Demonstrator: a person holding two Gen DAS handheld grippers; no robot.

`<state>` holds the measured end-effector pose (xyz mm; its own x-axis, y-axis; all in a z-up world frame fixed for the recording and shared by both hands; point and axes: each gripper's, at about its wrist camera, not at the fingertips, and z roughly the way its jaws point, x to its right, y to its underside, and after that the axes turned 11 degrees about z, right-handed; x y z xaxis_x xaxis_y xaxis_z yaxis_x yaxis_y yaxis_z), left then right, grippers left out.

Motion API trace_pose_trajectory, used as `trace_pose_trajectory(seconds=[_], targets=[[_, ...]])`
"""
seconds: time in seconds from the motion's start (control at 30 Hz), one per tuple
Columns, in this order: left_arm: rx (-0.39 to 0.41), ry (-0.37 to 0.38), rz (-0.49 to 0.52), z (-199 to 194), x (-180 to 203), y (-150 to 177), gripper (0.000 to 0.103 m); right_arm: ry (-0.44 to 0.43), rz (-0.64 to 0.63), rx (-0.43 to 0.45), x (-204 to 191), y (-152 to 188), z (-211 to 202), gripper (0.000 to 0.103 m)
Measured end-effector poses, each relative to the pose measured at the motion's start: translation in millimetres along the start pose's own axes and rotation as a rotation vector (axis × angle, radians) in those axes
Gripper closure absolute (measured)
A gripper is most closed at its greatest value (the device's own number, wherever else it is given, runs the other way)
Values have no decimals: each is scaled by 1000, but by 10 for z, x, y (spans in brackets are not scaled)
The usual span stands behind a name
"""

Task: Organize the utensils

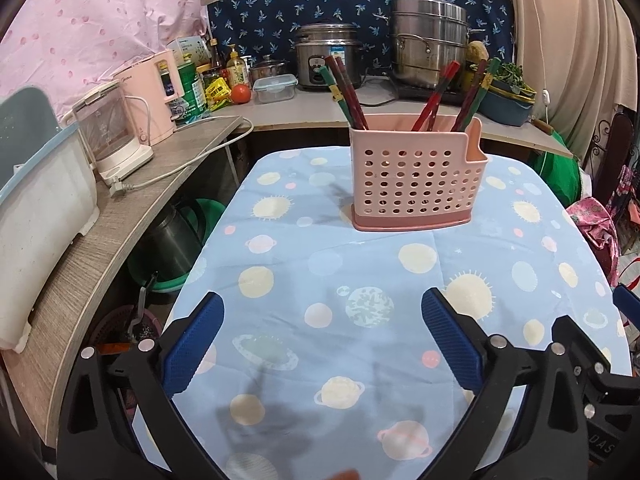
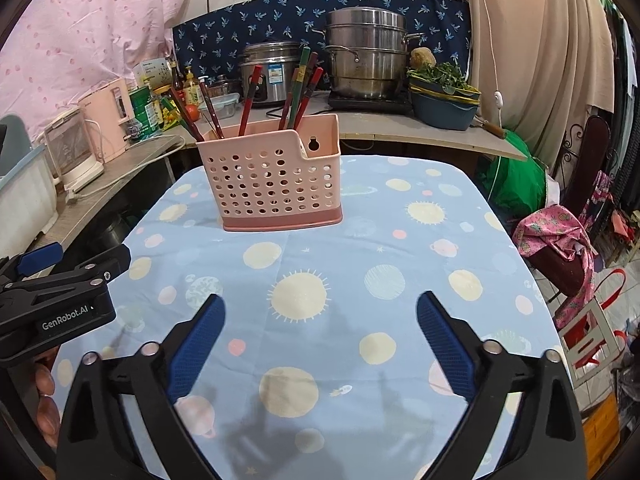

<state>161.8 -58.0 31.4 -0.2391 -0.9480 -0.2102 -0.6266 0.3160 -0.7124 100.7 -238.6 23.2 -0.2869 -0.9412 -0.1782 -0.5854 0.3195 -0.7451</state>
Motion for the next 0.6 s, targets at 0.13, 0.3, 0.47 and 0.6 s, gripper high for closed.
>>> trace_pose_trajectory(seconds=[0.13, 0.3, 0.47, 0.6], targets=[[-9, -6, -5, 27, -12, 17, 8, 2, 2, 8, 9, 8, 0, 7], [-19, -9, -10, 53, -13, 32, 8, 7, 5, 3, 13, 21, 17, 7], [-26, -13, -8, 66, -7, 44, 8, 6, 11, -4, 19, 29, 32, 7], [-25, -16, -5, 73, -7, 56, 8, 6, 19, -12, 25, 37, 43, 7]])
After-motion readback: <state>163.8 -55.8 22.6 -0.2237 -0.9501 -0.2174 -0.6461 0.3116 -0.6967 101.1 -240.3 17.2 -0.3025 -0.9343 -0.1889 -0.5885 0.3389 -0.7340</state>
